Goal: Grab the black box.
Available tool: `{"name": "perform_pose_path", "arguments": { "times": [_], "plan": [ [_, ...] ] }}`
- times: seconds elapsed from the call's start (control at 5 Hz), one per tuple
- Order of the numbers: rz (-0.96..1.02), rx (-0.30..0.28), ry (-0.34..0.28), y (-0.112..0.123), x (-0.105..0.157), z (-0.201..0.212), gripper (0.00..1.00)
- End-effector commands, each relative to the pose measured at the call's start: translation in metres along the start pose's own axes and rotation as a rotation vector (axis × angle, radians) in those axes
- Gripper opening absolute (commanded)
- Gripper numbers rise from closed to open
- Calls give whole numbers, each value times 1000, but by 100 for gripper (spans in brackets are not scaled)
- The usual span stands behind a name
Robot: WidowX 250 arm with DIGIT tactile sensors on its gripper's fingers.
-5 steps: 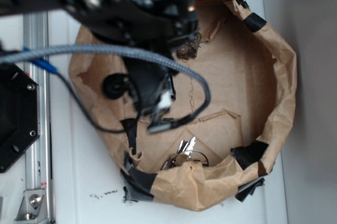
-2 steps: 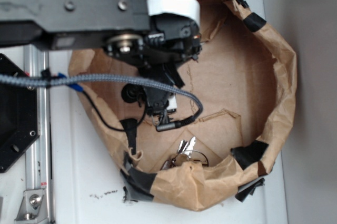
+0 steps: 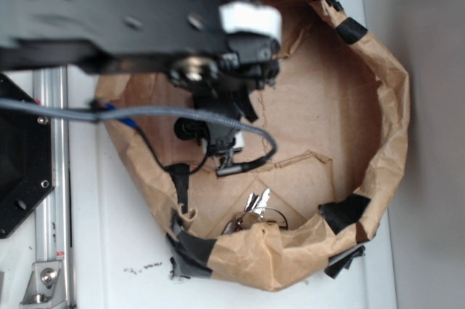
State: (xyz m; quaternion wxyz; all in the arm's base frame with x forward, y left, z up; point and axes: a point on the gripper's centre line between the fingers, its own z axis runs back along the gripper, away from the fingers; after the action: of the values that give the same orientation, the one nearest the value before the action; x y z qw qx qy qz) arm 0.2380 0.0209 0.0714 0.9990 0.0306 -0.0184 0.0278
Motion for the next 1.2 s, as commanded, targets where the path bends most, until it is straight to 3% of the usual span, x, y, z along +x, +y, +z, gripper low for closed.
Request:
{"name": "perform_pose_path", "arguments": {
  "times": [0.0, 0.6, 1.0],
  "plan": [
    [-98, 40, 18, 1, -1, -39, 100],
    [-121, 67, 53, 3, -3, -54, 100],
    [-48, -1, -73, 22, -6, -5, 100]
  ]
}}
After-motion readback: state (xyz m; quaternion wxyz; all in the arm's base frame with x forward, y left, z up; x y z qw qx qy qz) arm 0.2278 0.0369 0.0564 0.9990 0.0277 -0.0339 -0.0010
